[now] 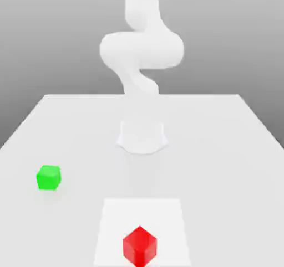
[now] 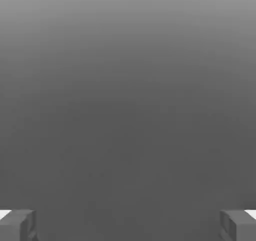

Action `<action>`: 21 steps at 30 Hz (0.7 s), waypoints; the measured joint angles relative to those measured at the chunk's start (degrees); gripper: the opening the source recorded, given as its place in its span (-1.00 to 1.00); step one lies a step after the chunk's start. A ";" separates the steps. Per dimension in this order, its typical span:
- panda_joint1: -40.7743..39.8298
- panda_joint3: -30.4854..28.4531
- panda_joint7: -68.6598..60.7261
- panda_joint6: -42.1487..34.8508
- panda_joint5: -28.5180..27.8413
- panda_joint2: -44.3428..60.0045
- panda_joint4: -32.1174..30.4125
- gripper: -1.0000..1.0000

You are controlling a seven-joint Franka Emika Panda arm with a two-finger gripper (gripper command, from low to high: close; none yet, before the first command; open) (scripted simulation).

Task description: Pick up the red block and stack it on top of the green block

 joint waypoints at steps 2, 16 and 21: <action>-2.00 1.86 3.93 1.61 -1.03 4.43 -0.76 0.00; -10.21 8.96 30.24 12.14 -8.36 33.76 -5.74 0.00; -10.52 8.85 37.56 16.13 -8.10 43.77 -7.60 0.00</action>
